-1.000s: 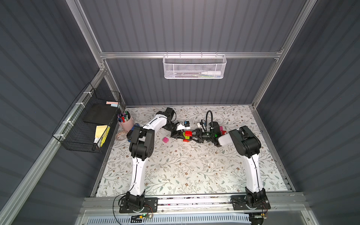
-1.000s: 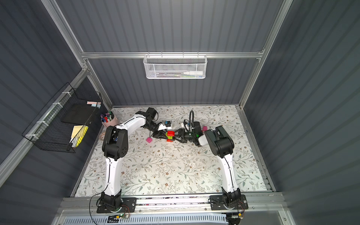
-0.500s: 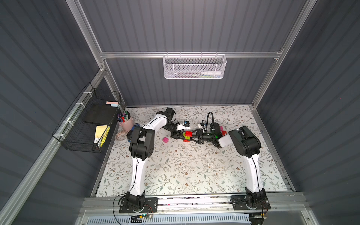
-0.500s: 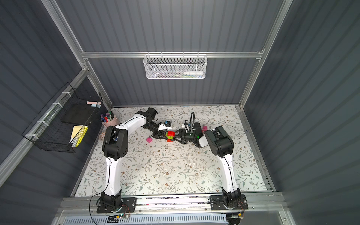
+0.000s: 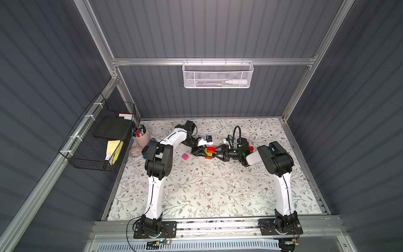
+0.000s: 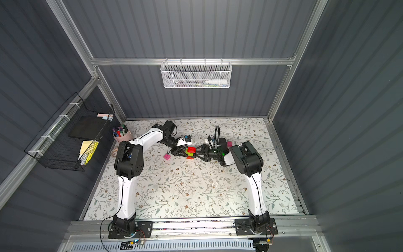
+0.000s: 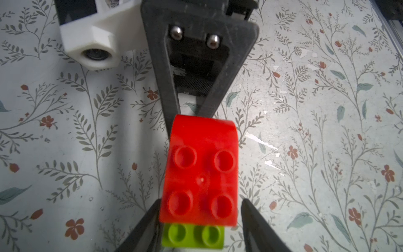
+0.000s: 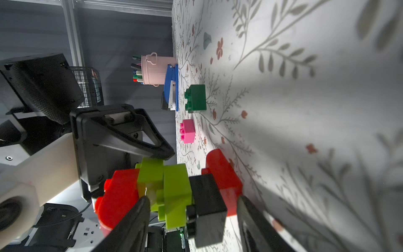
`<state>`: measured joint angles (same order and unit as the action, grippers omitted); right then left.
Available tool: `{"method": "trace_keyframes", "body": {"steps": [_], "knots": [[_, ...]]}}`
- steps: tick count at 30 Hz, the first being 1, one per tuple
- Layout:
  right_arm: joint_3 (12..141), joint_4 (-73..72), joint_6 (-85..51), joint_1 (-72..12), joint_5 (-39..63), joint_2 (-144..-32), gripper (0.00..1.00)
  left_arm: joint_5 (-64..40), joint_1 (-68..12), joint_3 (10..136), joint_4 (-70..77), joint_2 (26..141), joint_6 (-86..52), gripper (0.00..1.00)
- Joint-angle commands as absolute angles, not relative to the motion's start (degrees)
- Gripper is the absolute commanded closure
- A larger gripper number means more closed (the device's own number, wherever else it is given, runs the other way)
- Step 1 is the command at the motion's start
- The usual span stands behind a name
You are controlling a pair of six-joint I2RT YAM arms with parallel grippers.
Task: Assemble the letter s with lego
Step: Assemble the lego brick with the lego brick, then adjust the lego brick at the center of the board.
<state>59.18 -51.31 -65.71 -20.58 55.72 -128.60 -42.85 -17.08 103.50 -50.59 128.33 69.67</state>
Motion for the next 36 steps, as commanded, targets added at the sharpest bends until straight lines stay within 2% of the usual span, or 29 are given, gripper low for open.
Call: {"method": "trace_keyframes", "body": {"steps": [1, 8, 13, 16, 24, 26, 30, 36], "knots": [[55.89, -43.51, -60.28, -19.45, 53.50, -129.26, 0.33, -43.86, -17.23, 104.24, -52.93, 127.07, 69.13, 0.38], [51.34, -43.07, -49.34, -17.47, 53.08, -121.82, 0.32, -45.28, -17.14, 102.94, -53.22, 124.01, 69.01, 0.22], [47.50, -42.29, -32.58, -17.81, 51.48, -113.02, 0.29, -44.89, -16.87, 99.76, -50.42, 120.01, 67.02, 0.10], [47.73, -34.80, -17.86, -19.29, 47.12, -108.09, 0.26, -44.74, -16.57, 96.20, -47.21, 117.09, 65.11, 0.01], [52.85, -29.29, 2.92, -25.18, 36.94, -108.28, 0.18, -44.10, -15.65, 84.45, -34.29, 107.19, 53.52, 0.00], [55.29, -27.19, 3.89, -25.50, 39.05, -110.61, 0.17, -43.62, -15.48, 82.24, -33.73, 105.49, 53.00, 0.00], [54.86, -28.25, 5.58, -27.48, 36.13, -111.71, 0.13, -42.59, -15.21, 78.34, -32.82, 102.31, 51.95, 0.01], [56.42, -29.95, 4.66, -28.31, 36.75, -114.35, 0.13, -41.80, -14.81, 75.17, -32.41, 100.12, 51.83, 0.01]]}}
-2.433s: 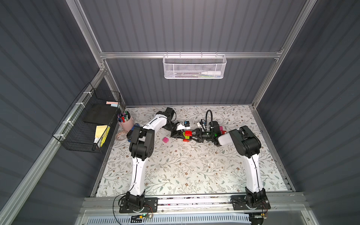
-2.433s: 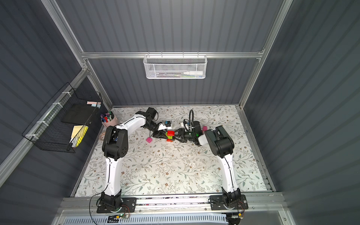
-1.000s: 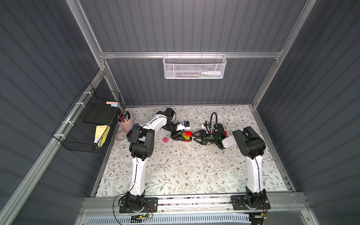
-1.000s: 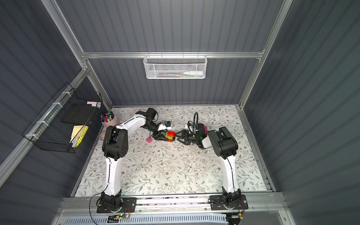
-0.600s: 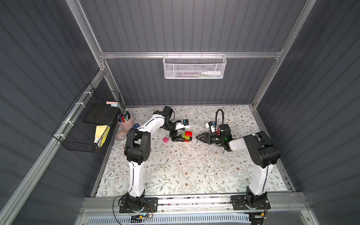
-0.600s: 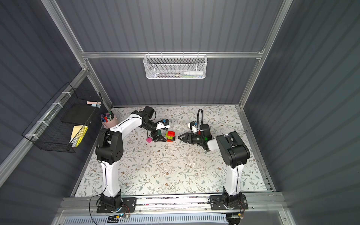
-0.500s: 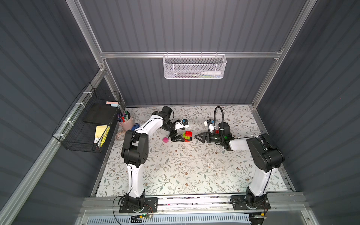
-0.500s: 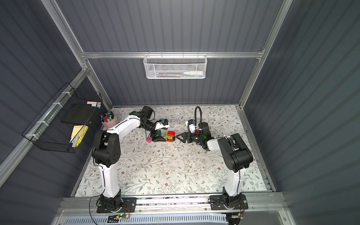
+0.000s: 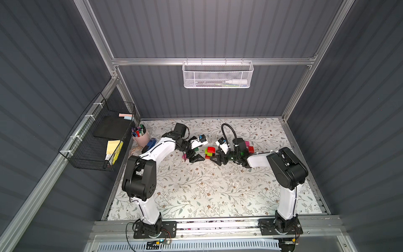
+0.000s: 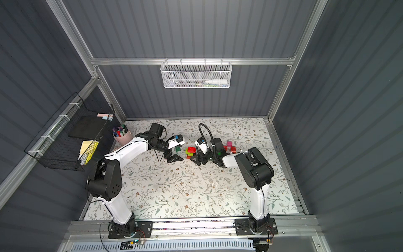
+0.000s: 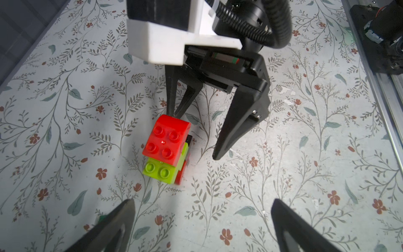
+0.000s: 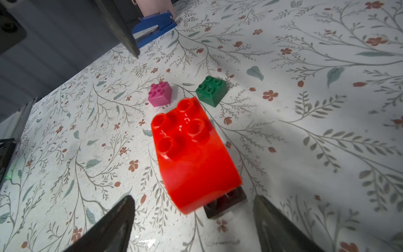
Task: Assemble the letter s with lego
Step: Adjust the lego brick at the center of the board.
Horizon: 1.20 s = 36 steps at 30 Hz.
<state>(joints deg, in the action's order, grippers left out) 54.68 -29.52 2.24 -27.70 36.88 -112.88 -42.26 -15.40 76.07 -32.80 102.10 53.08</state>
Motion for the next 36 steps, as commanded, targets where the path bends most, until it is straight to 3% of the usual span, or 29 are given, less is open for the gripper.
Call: {"method": "trace_keyframes", "body": {"steps": [1, 12, 21, 36], "knots": [[56.85, -29.73, 4.66, -28.72, 36.45, -114.88, 0.14, -41.73, -14.77, 75.00, -32.43, 99.97, 51.69, 0.00], [56.91, -33.32, 3.05, -30.04, 34.93, -117.00, 0.17, -41.22, -14.63, 75.32, -34.00, 100.82, 52.02, 0.01], [52.76, -39.44, 1.86, -31.43, 26.98, -115.25, 0.32, -40.80, -14.65, 76.76, -35.60, 102.12, 52.73, 0.00], [50.71, -45.18, 1.80, -33.86, 21.81, -115.42, 0.48, -40.10, -14.64, 78.22, -37.69, 103.36, 54.10, 0.00]]}}
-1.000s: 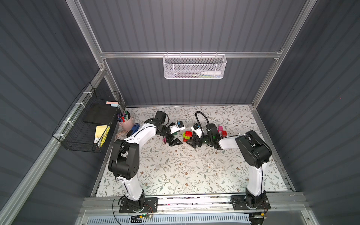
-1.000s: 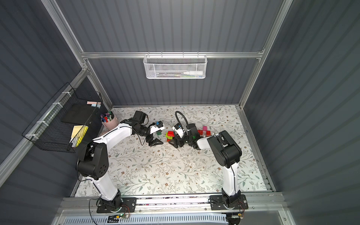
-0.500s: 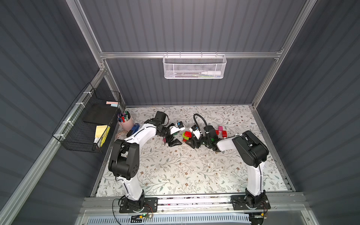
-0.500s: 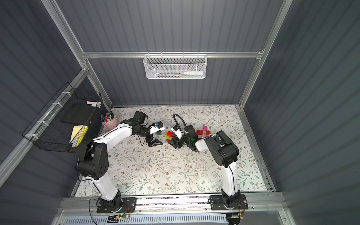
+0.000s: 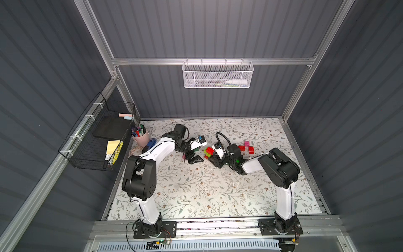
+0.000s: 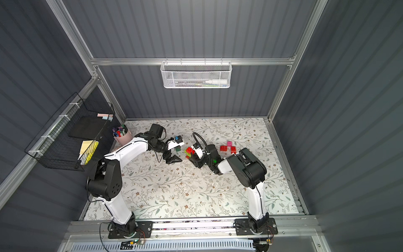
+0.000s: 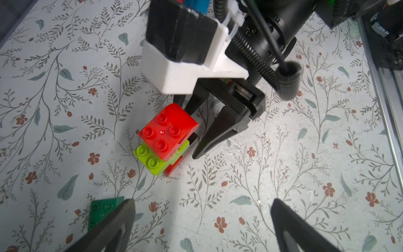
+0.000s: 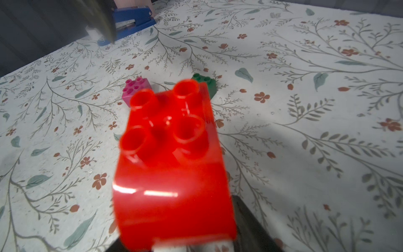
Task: Assemble the letter s with lego
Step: Adjust the lego brick at the center of the board.
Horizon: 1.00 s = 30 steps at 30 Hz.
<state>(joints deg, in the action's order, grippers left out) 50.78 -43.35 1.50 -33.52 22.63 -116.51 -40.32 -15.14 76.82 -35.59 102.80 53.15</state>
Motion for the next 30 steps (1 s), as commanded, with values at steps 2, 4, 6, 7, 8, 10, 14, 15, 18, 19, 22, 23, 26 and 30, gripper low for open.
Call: {"method": "trace_keyframes", "body": {"steps": [2, 4, 6, 7, 8, 10, 14, 15, 18, 19, 22, 23, 26, 30], "knots": [[50.79, -45.22, 1.80, -34.01, 21.82, -115.61, 0.50, -39.96, -14.63, 78.22, -37.80, 103.41, 54.23, 0.00], [50.97, -45.18, 1.85, -34.08, 21.80, -115.66, 0.52, -39.81, -14.60, 78.22, -37.95, 103.42, 54.32, 0.00], [50.98, -45.25, 1.86, -34.18, 21.72, -115.76, 0.55, -39.86, -14.60, 78.31, -38.05, 103.46, 54.36, 0.01], [51.00, -45.35, 1.87, -34.19, 21.81, -115.87, 0.56, -39.77, -14.61, 78.46, -38.18, 103.61, 54.40, 0.00], [50.98, -45.45, 1.76, -34.18, 21.74, -115.84, 0.57, -39.73, -14.64, 78.57, -38.30, 103.62, 54.48, 0.00], [50.86, -45.82, 1.66, -34.18, 21.88, -115.75, 0.60, -39.65, -14.59, 78.58, -38.41, 103.68, 54.53, 0.00], [50.66, -46.16, 1.50, -34.22, 22.06, -115.42, 0.66, -39.38, -14.60, 78.75, -38.75, 103.68, 54.67, 0.01], [50.61, -46.23, 1.44, -34.28, 22.23, -115.25, 0.66, -39.38, -14.59, 78.75, -38.76, 103.56, 54.67, 0.01], [50.21, -46.84, 0.73, -34.28, 22.67, -113.94, 0.70, -39.47, -14.59, 78.75, -38.64, 103.14, 54.50, 0.00], [50.07, -47.01, 0.26, -34.26, 22.89, -113.23, 0.70, -39.52, -14.59, 78.75, -38.46, 102.93, 54.20, 0.00], [49.92, -46.30, -2.27, -34.15, 24.27, -110.62, 0.70, -39.30, -14.50, 79.15, -37.98, 102.01, 52.43, 0.01], [50.00, -45.90, -3.80, -34.15, 25.54, -109.93, 0.70, -38.82, -14.44, 79.26, -37.25, 101.57, 50.97, 0.00], [50.98, -42.10, -9.13, -34.01, 30.31, -108.38, 0.70, -35.50, -13.94, 79.61, -34.27, 100.38, 44.13, 0.00], [53.14, -33.93, -15.39, -34.08, 36.99, -107.95, 0.70, -33.22, -13.29, 80.48, -33.21, 99.10, 39.89, 0.00]]}}
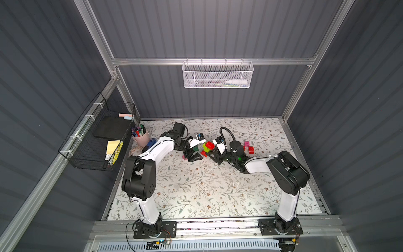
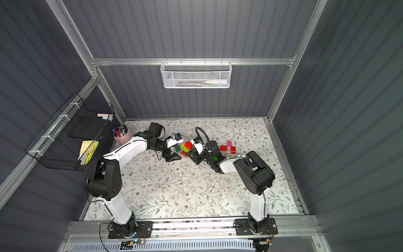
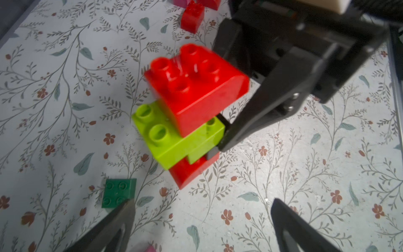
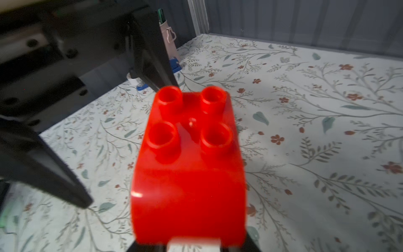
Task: Assemble the letter s with lego
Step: Adjust the lego brick at the center of the board.
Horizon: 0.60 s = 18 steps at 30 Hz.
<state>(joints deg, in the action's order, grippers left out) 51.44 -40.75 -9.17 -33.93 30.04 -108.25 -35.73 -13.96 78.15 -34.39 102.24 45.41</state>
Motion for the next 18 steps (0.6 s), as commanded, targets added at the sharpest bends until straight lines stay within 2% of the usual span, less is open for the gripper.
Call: {"method": "trace_keyframes", "body": {"steps": [1, 7, 14, 18], "knots": [[53.38, -32.52, -17.19, -34.05, 38.30, -107.86, 0.71, -32.73, -13.23, 80.95, -33.22, 98.89, 38.71, 0.00], [55.58, -26.97, -23.65, -34.12, 43.82, -109.48, 0.70, -34.81, -12.57, 82.38, -32.42, 97.74, 35.66, 0.00], [64.34, -21.59, -32.00, -34.73, 52.74, -116.86, 0.68, -34.54, -11.57, 83.32, -31.86, 97.67, 32.27, 0.01], [67.60, -19.78, -34.63, -35.07, 54.43, -120.12, 0.67, -33.89, -10.26, 82.80, -30.11, 96.73, 30.48, 0.01]]}}
